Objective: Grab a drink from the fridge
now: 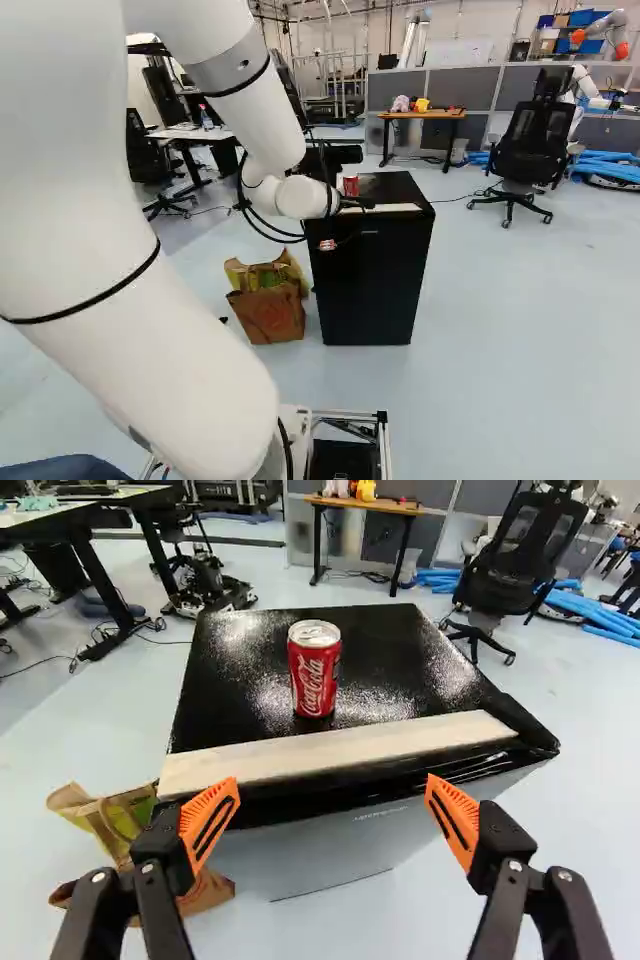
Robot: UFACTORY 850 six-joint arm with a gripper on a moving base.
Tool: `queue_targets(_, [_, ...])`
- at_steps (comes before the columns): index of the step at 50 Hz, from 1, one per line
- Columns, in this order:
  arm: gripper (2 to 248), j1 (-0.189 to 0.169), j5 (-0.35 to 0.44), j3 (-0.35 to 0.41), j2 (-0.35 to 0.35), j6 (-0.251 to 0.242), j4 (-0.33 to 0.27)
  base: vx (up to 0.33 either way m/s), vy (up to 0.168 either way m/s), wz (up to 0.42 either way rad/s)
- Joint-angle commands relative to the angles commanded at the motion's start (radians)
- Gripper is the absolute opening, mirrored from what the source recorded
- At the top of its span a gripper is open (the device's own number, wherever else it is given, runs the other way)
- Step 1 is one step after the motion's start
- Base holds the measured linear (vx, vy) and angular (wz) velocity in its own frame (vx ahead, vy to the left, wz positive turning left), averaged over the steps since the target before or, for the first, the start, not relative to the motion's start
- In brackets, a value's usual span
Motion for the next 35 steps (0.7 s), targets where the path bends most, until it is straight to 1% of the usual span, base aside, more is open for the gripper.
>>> queue_targets(21, [247, 0.008, 0.079, -0.040, -0.039, 0.000, -0.017, 0.000, 0.000, 0.000])
queue_targets(35, [247, 0.013, 0.112, -0.072, -0.070, 0.000, -0.022, 0.000, 0.000, 0.000])
